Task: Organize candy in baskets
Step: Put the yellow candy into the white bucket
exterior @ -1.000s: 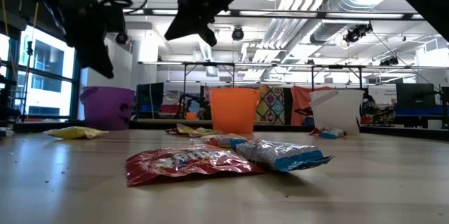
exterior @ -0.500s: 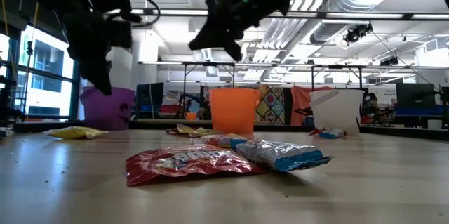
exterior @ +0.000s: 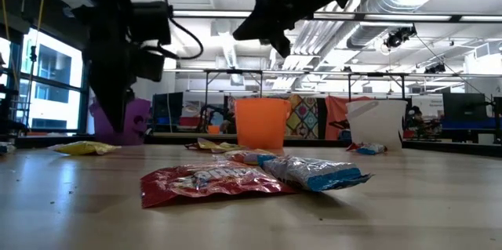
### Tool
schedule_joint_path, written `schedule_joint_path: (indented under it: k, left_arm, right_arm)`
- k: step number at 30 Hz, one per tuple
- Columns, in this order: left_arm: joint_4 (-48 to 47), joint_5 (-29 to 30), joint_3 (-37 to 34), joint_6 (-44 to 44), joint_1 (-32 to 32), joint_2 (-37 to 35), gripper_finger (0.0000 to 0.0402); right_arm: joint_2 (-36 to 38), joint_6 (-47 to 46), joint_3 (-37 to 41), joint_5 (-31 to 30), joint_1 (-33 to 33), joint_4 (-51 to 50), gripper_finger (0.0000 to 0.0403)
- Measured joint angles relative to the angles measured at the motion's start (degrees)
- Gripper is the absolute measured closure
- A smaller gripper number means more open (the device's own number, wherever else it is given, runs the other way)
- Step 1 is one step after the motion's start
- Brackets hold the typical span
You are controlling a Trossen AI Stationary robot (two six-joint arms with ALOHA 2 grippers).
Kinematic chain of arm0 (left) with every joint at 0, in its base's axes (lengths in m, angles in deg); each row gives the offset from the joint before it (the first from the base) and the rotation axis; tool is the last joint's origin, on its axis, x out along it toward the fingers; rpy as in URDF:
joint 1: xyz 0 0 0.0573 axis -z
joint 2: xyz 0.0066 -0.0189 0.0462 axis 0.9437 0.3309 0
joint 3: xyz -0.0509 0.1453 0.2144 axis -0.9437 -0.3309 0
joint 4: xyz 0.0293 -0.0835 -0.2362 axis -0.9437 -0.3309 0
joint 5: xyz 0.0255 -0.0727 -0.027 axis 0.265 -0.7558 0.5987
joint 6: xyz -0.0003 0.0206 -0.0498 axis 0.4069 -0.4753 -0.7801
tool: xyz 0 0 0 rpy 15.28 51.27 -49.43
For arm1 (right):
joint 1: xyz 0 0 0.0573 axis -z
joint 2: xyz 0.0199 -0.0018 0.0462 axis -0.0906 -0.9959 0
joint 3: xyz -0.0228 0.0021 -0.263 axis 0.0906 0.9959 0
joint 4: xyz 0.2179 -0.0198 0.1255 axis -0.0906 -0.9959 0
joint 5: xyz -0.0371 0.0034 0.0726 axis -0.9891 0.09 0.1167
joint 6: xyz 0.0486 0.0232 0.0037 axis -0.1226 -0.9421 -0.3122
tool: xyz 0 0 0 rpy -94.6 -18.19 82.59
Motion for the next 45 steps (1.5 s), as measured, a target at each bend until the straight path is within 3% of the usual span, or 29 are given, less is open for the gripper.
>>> schedule_joint_path:
  k: [5,12,17,22,31,38,45]
  left_arm:
    - [-5.11,6.74,2.02,3.43,-0.19,5.02,0.0220]
    - [-5.51,5.50,2.44,0.50,-0.63,10.54,0.0178]
    - [-6.18,5.45,2.66,0.12,-0.63,13.08,0.0175]
    - [-6.05,5.62,2.55,-0.09,-0.66,12.55,0.0220]
    - [-3.36,0.71,5.92,-0.90,-1.56,8.58,0.0390]
    - [12.93,-7.32,7.28,-13.17,-5.88,2.98,0.0399]
    - [30.73,-10.80,7.37,-23.25,-10.03,-1.95,0.0401]
  right_arm:
    - [0.23,0.95,0.00,1.70,0.00,-0.80,0.0403]
    - [0.23,2.23,0.00,3.61,0.00,-0.69,0.0403]
    - [0.23,2.43,0.00,4.57,0.00,-0.73,0.0403]
    - [0.48,2.75,0.00,4.60,0.02,-1.43,0.0403]
    - [7.58,6.28,-0.02,4.44,2.97,-8.81,0.0403]
    - [10.00,3.70,-0.07,4.63,3.53,-8.68,0.0403]
    - [10.10,-4.90,-0.07,5.03,2.69,-8.04,0.0395]
